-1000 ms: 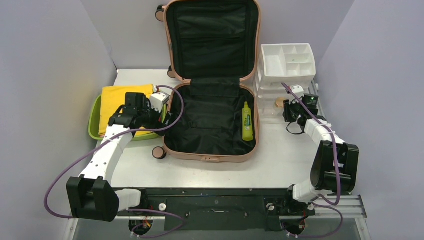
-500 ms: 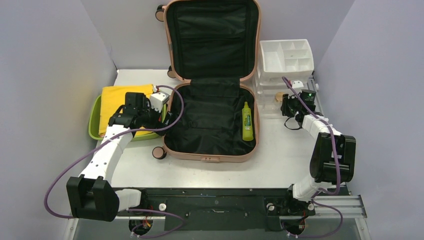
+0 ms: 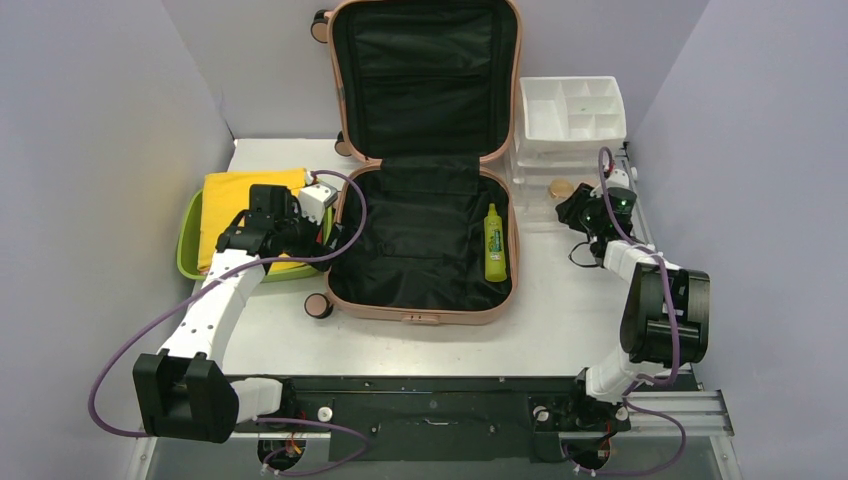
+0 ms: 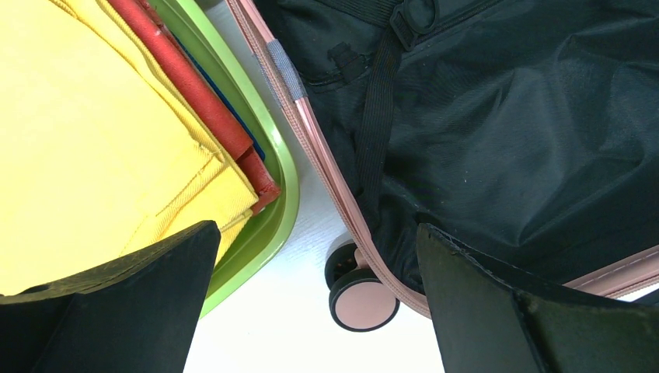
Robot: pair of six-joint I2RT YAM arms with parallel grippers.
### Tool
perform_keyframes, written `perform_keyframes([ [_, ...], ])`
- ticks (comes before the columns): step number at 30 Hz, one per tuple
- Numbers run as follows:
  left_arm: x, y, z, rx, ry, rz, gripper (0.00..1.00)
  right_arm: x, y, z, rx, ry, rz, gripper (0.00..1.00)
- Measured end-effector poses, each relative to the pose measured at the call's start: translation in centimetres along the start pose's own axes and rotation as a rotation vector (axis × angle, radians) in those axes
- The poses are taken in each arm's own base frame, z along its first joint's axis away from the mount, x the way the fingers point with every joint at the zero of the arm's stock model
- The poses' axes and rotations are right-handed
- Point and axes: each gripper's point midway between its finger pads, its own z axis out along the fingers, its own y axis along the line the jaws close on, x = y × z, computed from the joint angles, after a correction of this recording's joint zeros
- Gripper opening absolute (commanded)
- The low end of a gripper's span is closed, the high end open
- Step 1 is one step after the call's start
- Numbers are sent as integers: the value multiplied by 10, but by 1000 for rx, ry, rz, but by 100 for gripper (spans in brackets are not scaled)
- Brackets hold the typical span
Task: Open, take out, and arrange the luggage
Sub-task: Close the drawer in the storage box.
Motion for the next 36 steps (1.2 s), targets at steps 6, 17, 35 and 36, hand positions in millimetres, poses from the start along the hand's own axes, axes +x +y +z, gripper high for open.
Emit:
perform_keyframes([
  [6,0,1,0,-5,1,2,96,5,3,15,-31,4,147,32],
  [17,4,4,3,-16,17,3,96,-23,8,63,-58,-29,215,32],
  [35,11,7,11,-14,52,-1,96,-82,3,122,-55,-131,267,35],
  [36,12,7,11,-13,53,-1,96,-84,3,123,-55,-133,270,35],
])
